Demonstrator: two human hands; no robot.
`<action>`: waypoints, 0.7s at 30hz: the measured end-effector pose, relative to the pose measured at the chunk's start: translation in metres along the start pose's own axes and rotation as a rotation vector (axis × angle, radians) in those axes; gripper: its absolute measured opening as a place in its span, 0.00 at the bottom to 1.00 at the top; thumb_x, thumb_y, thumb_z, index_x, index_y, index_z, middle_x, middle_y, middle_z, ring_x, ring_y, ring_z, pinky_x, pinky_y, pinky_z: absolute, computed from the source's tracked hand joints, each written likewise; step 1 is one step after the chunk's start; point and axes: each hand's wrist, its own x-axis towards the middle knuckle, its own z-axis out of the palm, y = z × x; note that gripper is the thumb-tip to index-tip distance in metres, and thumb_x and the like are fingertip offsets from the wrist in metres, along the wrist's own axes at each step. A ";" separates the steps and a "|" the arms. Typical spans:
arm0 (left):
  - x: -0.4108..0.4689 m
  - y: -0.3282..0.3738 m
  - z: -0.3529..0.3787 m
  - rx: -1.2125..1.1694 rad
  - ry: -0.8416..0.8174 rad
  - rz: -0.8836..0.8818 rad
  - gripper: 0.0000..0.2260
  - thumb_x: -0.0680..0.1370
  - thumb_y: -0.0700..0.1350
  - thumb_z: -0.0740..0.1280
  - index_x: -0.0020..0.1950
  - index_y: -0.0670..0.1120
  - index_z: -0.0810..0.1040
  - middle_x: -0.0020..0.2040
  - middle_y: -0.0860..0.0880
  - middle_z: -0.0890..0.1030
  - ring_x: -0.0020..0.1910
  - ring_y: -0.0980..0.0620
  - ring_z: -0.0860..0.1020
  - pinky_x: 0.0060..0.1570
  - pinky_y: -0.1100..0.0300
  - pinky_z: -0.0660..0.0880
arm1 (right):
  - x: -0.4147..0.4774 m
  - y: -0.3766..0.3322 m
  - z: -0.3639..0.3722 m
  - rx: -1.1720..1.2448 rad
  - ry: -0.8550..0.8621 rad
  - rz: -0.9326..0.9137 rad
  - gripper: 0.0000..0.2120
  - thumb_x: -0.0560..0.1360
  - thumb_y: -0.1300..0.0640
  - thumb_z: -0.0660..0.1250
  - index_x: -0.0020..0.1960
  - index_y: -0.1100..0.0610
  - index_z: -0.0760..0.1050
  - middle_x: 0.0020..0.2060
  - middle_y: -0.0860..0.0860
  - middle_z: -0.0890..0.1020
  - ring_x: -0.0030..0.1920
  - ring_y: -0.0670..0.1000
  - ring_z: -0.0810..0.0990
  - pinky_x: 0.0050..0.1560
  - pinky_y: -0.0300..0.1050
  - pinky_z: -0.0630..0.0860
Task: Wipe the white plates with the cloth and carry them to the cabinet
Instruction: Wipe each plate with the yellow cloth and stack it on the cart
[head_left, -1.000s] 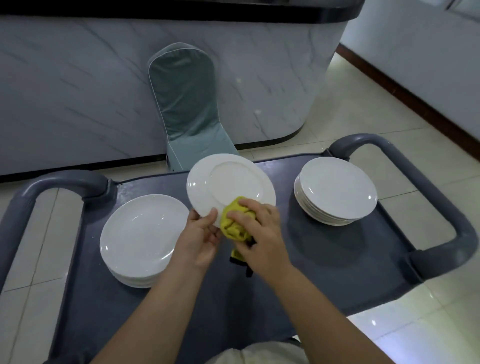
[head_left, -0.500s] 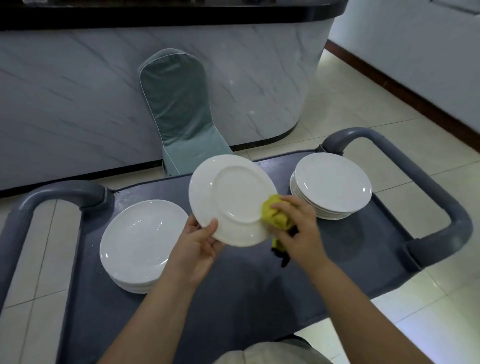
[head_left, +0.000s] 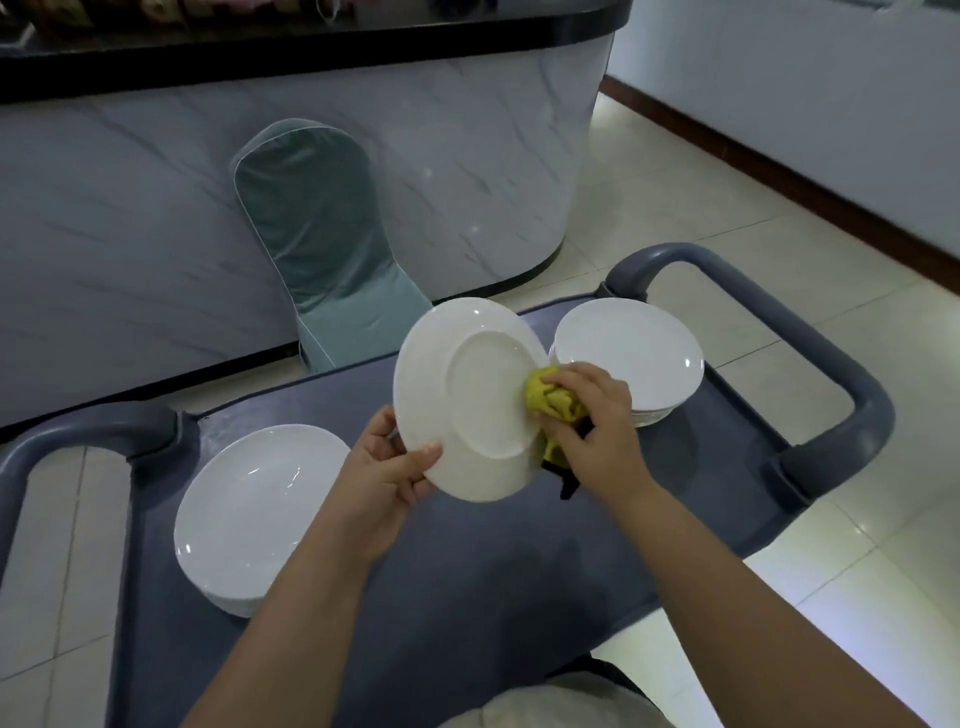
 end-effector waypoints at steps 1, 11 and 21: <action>0.002 -0.001 0.005 0.015 -0.028 -0.012 0.20 0.69 0.32 0.68 0.58 0.46 0.75 0.53 0.45 0.84 0.52 0.47 0.83 0.43 0.54 0.81 | 0.008 -0.006 0.002 0.013 0.063 0.045 0.16 0.71 0.61 0.74 0.58 0.57 0.79 0.60 0.52 0.76 0.58 0.58 0.69 0.63 0.43 0.66; 0.060 0.014 0.063 0.309 -0.029 0.077 0.11 0.74 0.32 0.68 0.48 0.48 0.77 0.42 0.50 0.85 0.42 0.52 0.83 0.38 0.56 0.81 | -0.016 0.022 -0.035 -0.033 0.040 0.036 0.17 0.71 0.63 0.72 0.58 0.52 0.79 0.60 0.47 0.76 0.58 0.55 0.70 0.65 0.38 0.65; 0.152 -0.042 0.182 1.495 -0.141 0.800 0.24 0.74 0.34 0.62 0.66 0.54 0.76 0.51 0.52 0.83 0.49 0.48 0.79 0.43 0.64 0.64 | -0.031 0.071 -0.122 0.036 0.383 0.301 0.20 0.73 0.57 0.73 0.53 0.33 0.73 0.52 0.34 0.75 0.55 0.43 0.74 0.56 0.47 0.74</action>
